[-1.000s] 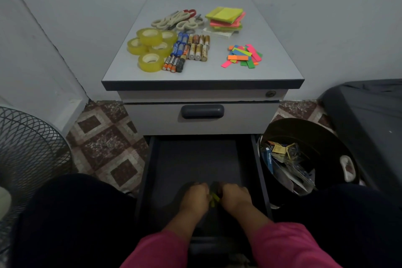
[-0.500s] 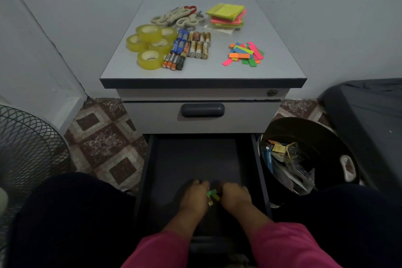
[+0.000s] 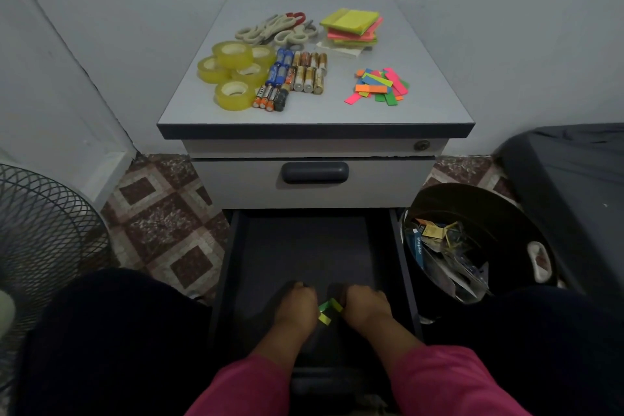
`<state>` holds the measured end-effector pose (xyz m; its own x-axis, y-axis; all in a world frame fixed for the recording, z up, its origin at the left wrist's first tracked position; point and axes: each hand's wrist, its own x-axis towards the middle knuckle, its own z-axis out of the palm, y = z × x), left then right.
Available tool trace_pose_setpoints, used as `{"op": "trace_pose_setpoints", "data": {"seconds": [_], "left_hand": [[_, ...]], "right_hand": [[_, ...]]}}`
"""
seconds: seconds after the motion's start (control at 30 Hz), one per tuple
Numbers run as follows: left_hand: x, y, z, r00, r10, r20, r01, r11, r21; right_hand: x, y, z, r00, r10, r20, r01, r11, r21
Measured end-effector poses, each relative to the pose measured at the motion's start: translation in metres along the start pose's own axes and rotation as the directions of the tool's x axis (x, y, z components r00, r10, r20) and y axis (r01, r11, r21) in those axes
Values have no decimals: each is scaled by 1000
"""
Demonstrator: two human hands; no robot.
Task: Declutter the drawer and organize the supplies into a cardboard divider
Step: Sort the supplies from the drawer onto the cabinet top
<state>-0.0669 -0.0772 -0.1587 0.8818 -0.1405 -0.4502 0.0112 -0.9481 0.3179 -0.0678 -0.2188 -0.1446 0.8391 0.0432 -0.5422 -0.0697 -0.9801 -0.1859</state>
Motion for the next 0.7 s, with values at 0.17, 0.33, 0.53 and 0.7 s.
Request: {"op": "trace_pose_setpoints", "data": {"seconds": [0.17, 0.33, 0.53, 0.7], "left_hand": [[-2, 2, -1, 1000, 19, -13, -19, 999, 27], [-2, -2, -3, 999, -12, 43, 13, 1000, -5], [-3, -3, -2, 998, -40, 54, 45, 994, -100], [-2, -4, -13, 997, -69, -26, 52, 908, -416]], "right_hand": [[-1, 2, 1, 999, 18, 32, -17, 1000, -12], [-1, 1, 2, 999, 22, 40, -22, 1000, -20], [-6, 2, -1, 997, 63, 44, -66, 995, 72], [-13, 1, -19, 993, 105, 45, -114, 955, 273]]}}
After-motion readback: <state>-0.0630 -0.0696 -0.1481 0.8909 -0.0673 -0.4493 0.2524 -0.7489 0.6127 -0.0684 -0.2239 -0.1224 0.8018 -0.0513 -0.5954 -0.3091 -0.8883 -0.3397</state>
